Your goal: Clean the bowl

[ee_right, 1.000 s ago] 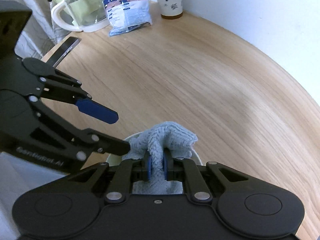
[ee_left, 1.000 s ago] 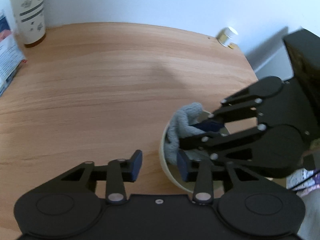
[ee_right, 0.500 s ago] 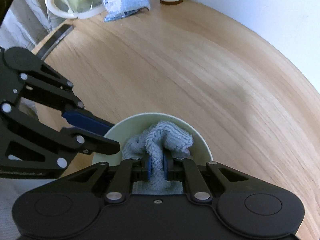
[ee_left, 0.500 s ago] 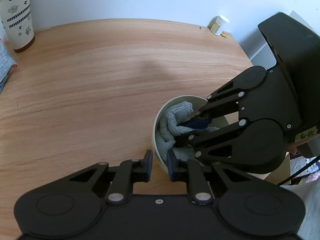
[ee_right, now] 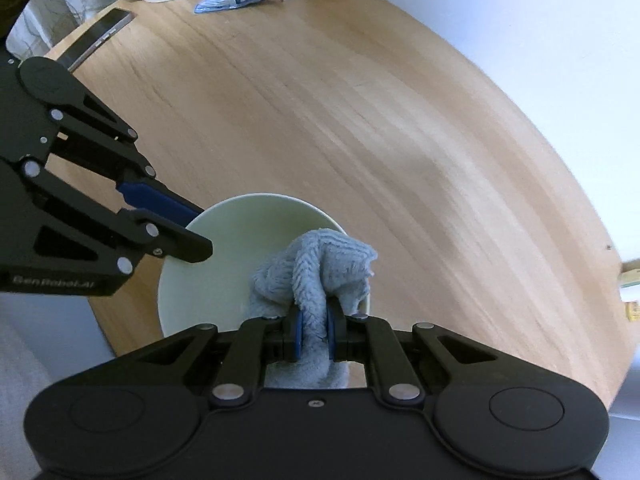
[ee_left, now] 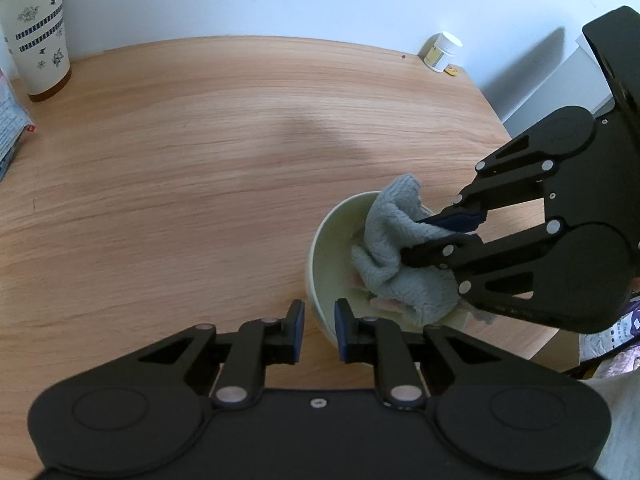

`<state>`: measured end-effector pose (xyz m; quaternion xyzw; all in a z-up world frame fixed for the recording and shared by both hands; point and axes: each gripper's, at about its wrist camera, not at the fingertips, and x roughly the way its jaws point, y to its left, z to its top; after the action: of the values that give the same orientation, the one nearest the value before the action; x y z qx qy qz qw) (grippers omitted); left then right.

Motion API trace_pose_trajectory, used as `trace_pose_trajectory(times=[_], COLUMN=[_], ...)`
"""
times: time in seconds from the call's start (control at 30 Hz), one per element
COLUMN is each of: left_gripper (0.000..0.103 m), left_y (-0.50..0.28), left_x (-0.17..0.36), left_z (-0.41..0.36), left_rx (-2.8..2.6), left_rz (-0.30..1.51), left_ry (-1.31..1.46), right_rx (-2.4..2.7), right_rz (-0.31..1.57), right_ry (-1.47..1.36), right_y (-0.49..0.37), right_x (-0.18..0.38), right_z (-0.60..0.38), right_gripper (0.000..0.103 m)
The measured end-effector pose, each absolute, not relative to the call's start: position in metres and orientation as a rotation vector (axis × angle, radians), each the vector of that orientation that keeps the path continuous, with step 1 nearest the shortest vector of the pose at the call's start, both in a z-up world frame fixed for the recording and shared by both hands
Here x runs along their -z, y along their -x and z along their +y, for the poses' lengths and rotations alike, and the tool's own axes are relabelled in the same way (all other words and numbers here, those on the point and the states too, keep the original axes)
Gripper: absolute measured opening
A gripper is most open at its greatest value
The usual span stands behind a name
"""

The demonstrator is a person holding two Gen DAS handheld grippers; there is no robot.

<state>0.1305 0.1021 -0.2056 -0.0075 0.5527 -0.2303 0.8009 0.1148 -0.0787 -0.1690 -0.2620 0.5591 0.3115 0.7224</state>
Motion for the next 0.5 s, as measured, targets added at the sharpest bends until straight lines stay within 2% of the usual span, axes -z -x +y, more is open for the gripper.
trace_pose_trajectory(times=[0.23,0.5], left_gripper=[0.016,0.016], left_y=[-0.131,-0.134], left_x=[0.206,0.202], left_z=[0.103,0.098], left_rx=[0.493,0.479], left_rz=[1.193,1.203], left_ry=[0.014,-0.036], right_rx=[-0.681,-0.709], right_rz=[1.264,1.313], right_ry=[0.587,0.454], right_y=[-0.118,-0.128], right_x=[0.183,0.194], right_z=[-0.076,-0.077], right_gripper=[0.011,0.012])
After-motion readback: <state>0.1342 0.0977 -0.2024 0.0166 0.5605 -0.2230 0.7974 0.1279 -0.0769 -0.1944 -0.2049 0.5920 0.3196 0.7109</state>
